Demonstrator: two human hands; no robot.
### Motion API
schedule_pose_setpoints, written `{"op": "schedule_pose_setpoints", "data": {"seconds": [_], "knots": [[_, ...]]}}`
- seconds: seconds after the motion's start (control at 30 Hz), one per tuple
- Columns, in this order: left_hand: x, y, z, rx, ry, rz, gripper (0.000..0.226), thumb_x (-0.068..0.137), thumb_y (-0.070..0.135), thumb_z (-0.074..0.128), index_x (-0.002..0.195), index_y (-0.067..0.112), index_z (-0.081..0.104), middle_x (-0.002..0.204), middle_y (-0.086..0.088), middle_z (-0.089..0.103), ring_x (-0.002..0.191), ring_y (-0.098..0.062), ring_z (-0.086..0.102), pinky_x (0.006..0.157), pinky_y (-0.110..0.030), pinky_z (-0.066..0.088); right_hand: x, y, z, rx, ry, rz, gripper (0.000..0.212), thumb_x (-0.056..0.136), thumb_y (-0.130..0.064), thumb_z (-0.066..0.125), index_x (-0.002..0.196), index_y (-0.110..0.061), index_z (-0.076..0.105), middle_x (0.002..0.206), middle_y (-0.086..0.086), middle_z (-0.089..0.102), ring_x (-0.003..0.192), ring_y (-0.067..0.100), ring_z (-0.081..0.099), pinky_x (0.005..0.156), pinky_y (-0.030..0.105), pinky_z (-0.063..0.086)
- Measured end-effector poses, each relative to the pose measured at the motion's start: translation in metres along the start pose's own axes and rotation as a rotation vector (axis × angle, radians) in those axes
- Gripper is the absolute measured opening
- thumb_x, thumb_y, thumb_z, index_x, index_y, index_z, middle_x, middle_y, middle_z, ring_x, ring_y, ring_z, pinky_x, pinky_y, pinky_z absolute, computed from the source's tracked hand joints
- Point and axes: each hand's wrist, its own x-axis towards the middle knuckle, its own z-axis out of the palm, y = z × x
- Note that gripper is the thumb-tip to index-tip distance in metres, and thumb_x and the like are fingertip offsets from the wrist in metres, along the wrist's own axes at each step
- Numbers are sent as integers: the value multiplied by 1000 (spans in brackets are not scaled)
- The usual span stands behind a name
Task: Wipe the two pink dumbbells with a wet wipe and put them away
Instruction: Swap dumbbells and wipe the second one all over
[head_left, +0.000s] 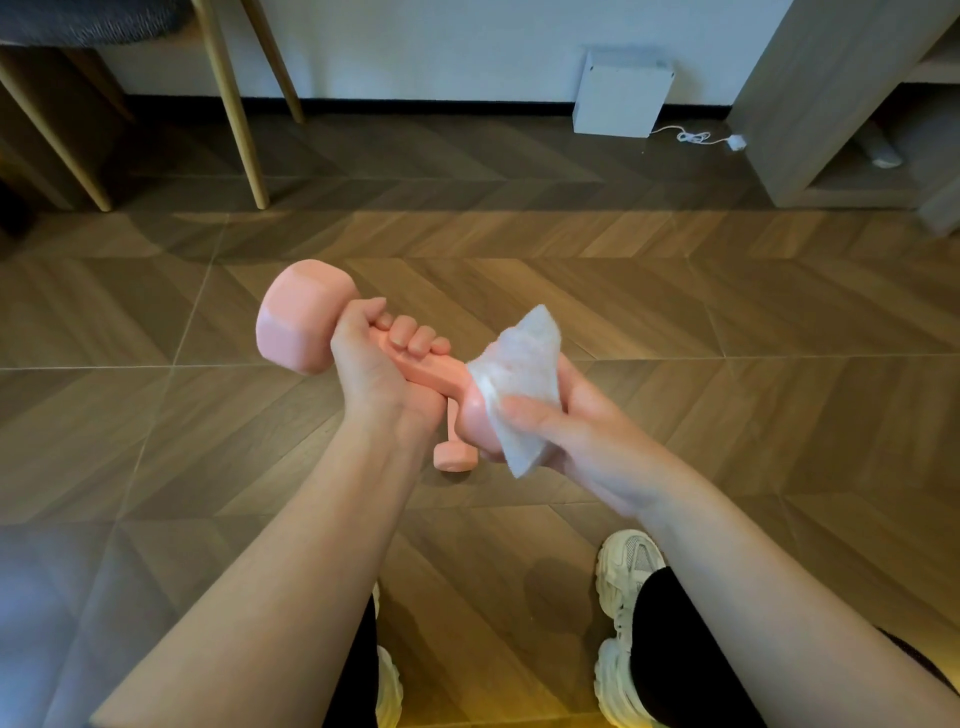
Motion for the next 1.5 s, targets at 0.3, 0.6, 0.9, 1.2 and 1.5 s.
{"op": "schedule_pose_setpoints", "data": {"seconds": [0.3,0.6,0.9,1.2,1.5], "knots": [[1,2,2,19,-19,1,30,90,16,44,62,20,33,50,6,25,43,-13,24,48,-24,31,2,-4,0,116,4,-18,36,89,-33,66,123,-31,56,116,4,66,98,23,67,73,38,59],[-4,-6,5,81,-43,15,30,89,15,42,62,21,30,49,6,23,43,-13,22,48,-24,29,8,3,11,30,260,4,29,96,-43,57,123,-32,58,118,9,68,100,26,68,87,62,54],[-7,-7,6,76,-55,40,31,93,19,50,66,19,34,53,5,31,44,-12,33,50,-24,36,2,7,-4,313,-38,175,73,76,-29,78,140,-15,45,135,25,57,110,43,64,92,57,54],[0,-6,3,76,6,24,30,91,18,50,65,19,34,50,6,27,41,-12,27,46,-24,32,4,3,1,98,98,85,51,94,-45,56,137,-19,46,131,20,61,119,37,61,99,62,47],[-5,-10,5,85,-30,-1,31,90,17,45,64,20,29,50,6,22,42,-13,21,44,-24,28,4,7,10,-46,234,11,37,87,-52,66,119,-36,55,109,-4,72,102,15,70,91,49,57]]}}
